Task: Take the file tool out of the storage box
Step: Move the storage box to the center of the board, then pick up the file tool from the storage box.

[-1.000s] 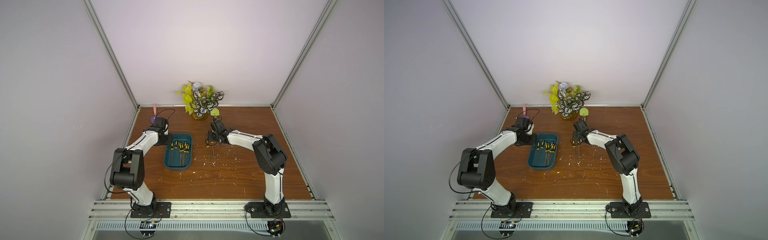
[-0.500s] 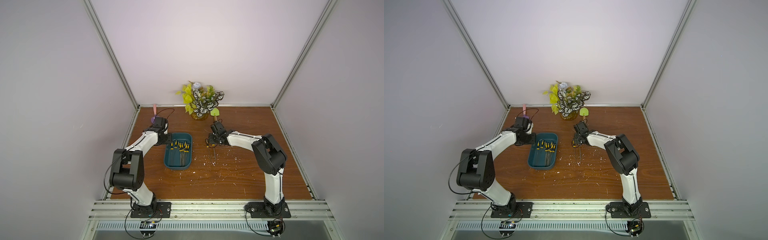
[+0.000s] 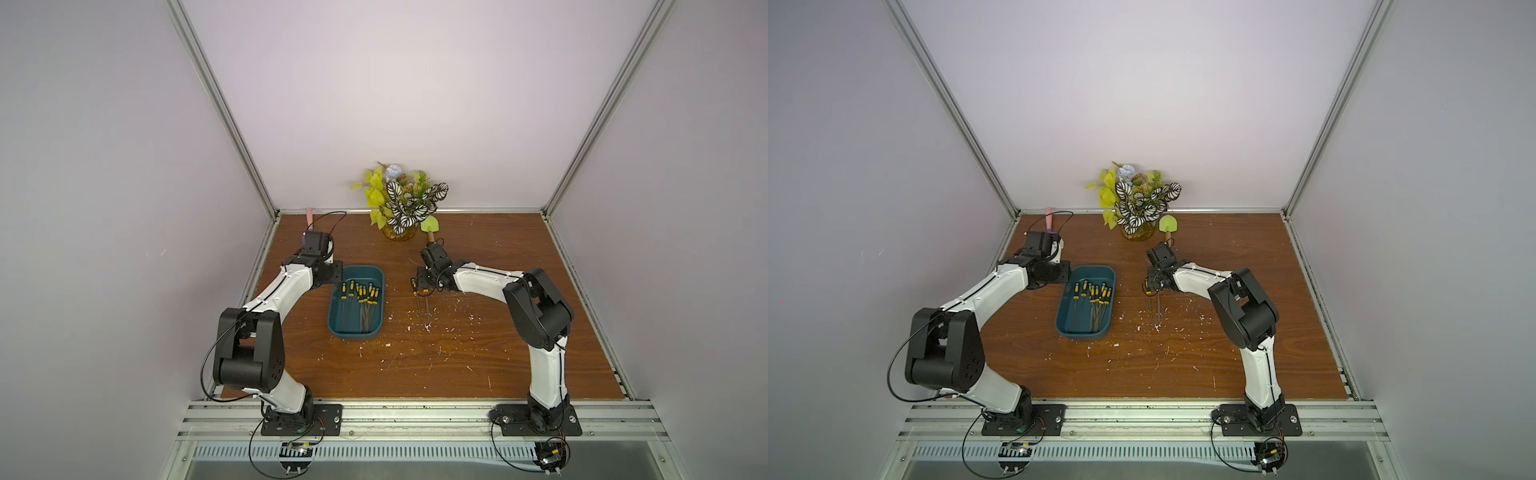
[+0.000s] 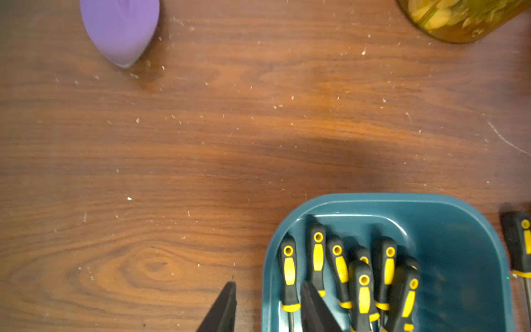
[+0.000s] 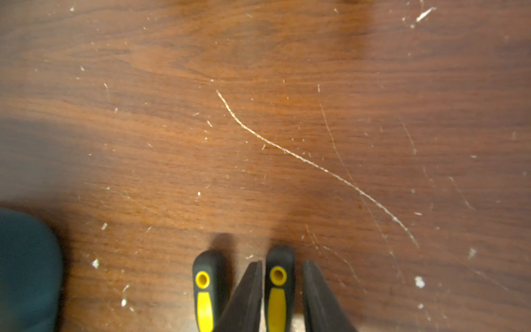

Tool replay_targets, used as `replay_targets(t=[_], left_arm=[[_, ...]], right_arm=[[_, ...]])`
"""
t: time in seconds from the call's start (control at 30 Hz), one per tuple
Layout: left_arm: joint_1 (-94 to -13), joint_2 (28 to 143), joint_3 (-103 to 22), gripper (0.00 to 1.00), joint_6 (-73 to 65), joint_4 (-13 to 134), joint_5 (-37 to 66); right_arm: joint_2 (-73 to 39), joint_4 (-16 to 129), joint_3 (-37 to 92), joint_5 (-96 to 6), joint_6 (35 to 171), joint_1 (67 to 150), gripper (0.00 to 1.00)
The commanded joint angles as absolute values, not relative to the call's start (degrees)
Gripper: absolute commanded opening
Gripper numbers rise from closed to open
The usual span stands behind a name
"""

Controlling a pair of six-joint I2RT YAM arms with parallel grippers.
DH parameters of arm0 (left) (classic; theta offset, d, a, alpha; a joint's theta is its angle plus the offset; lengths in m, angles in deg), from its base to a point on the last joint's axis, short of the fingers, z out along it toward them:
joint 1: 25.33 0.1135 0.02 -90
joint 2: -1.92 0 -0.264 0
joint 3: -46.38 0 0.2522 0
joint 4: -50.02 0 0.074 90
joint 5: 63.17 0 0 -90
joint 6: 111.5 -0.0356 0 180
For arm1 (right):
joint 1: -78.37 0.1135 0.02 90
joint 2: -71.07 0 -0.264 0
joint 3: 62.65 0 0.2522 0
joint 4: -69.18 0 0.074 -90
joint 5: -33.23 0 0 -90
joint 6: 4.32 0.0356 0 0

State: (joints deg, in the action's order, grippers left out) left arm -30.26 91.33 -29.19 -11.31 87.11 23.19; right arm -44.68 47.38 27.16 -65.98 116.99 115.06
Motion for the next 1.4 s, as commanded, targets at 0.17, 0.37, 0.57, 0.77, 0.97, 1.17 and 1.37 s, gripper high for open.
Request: replay_targets(t=[0.17, 0.37, 0.57, 0.77, 0.97, 1.17, 1.37], left_arm=[[-27.5, 86.9, -25.8, 0.45, -12.4, 82.8, 21.4], [-27.1, 87.3, -25.0, 0.46, -12.5, 83.1, 21.2], [-26.6, 87.1, -25.0, 0.48, -12.9, 82.8, 21.5], [-25.3, 87.0, -24.3, 0.48, -12.5, 82.4, 20.4], [-25.3, 86.8, -23.9, 0.48, -12.2, 82.2, 20.7], [-25.3, 87.4, -24.1, 0.48, -12.3, 82.3, 20.5], [-25.3, 87.3, -24.0, 0.48, -12.4, 82.3, 20.4]], right_arm=[[-36.0, 48.1, 30.3, -68.9, 114.6, 117.3, 0.32], [-36.9, 48.0, 34.7, -67.9, 112.4, 122.1, 0.33], [-44.9, 44.9, 43.7, -64.7, 110.9, 128.3, 0.34], [-53.9, 40.4, 53.8, -62.0, 110.2, 132.0, 0.34], [-62.7, 33.4, 65.7, -61.2, 109.0, 132.8, 0.34], [-70.6, 25.5, 78.9, -63.2, 108.6, 132.8, 0.34], [-73.8, 22.9, 83.6, -62.2, 109.0, 132.9, 0.33]])
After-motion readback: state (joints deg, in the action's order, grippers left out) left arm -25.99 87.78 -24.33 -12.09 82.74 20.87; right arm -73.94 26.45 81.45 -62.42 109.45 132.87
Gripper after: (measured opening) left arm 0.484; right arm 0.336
